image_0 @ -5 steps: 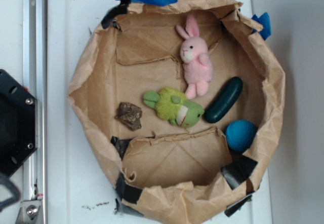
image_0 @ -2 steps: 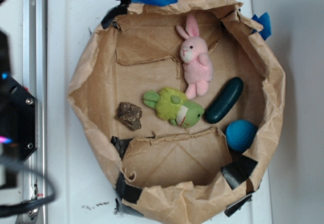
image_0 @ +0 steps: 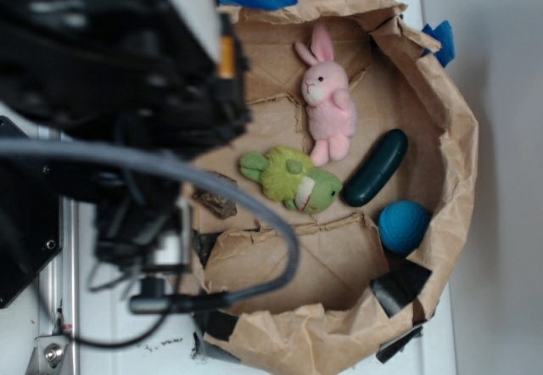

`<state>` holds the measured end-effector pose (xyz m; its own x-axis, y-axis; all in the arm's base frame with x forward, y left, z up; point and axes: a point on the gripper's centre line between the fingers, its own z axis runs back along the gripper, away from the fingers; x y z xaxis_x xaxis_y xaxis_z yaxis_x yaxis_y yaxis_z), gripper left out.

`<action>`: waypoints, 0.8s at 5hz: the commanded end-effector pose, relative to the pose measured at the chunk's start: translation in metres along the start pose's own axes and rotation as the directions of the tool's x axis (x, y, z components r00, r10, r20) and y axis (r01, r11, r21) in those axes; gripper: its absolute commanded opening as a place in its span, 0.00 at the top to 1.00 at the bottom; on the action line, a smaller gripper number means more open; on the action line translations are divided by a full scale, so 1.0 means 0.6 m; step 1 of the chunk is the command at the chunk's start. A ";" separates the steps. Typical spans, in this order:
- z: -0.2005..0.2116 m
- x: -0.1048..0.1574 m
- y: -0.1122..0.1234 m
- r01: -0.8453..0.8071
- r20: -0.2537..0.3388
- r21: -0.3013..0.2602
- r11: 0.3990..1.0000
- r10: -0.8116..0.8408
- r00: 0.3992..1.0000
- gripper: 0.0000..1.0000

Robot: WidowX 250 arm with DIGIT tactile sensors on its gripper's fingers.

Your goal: Grab the rock.

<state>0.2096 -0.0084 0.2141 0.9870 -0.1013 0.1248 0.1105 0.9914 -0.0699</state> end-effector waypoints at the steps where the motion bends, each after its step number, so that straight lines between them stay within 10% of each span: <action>1: -0.158 0.043 0.058 0.089 -0.034 0.053 0.995 -0.087 0.996 0.00; 4: -0.270 -0.020 0.099 0.045 -0.180 -0.045 0.998 -0.052 0.982 0.00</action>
<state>0.2246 0.0329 0.0455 0.9806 -0.1832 -0.0697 0.1743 0.9775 -0.1185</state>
